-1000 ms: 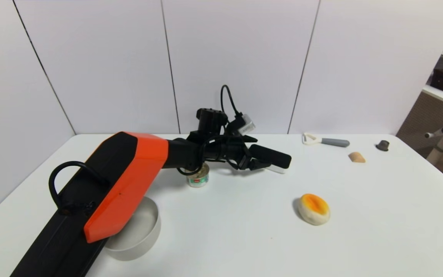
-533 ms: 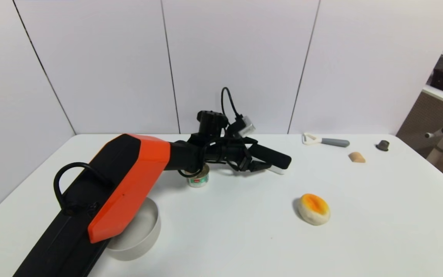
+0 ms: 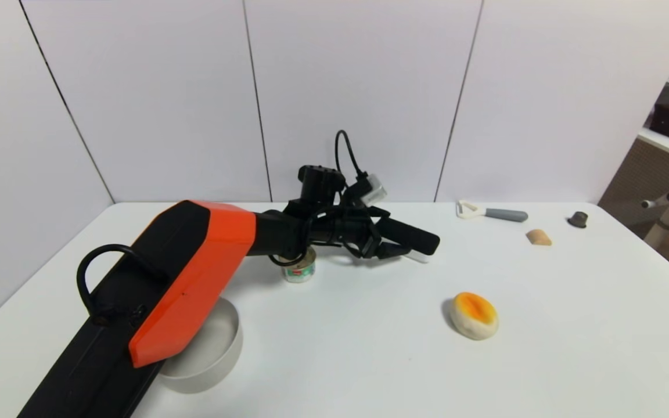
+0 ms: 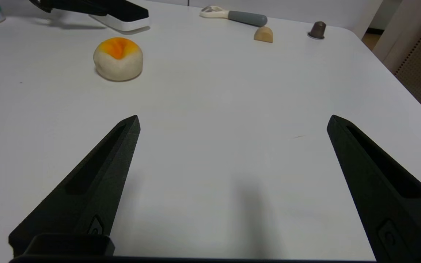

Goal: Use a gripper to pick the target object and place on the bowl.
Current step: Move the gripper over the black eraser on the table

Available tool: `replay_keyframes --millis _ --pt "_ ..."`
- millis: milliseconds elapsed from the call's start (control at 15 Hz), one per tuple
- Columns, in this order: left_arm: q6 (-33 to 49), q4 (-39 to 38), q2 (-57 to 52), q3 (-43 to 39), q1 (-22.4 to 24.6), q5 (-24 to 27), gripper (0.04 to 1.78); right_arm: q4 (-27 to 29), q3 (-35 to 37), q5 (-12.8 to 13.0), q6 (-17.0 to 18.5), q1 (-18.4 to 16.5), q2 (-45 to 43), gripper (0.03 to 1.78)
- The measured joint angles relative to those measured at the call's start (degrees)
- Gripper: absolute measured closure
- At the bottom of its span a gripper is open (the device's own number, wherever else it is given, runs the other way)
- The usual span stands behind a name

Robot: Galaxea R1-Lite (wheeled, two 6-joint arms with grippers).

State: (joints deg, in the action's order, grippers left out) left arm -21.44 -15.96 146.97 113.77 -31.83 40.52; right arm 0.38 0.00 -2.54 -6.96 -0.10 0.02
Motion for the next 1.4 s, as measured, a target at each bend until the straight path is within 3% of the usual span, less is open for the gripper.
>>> replay_keyframes --millis 200,667,1400 --pt "-0.51 5.74 -1.73 -0.10 -0.09 -0.04 0.13 0.00 0.00 0.00 -0.01 0.00 0.00 0.04" --pt "-0.61 11.03 -4.33 -0.55 -0.94 -0.21 0.13 0.02 0.00 0.00 -0.01 0.00 0.00 0.04" --pt "-1.01 13.51 -3.95 -0.60 -1.11 -0.04 0.13 0.00 0.00 0.00 -0.01 0.00 0.00 0.04"
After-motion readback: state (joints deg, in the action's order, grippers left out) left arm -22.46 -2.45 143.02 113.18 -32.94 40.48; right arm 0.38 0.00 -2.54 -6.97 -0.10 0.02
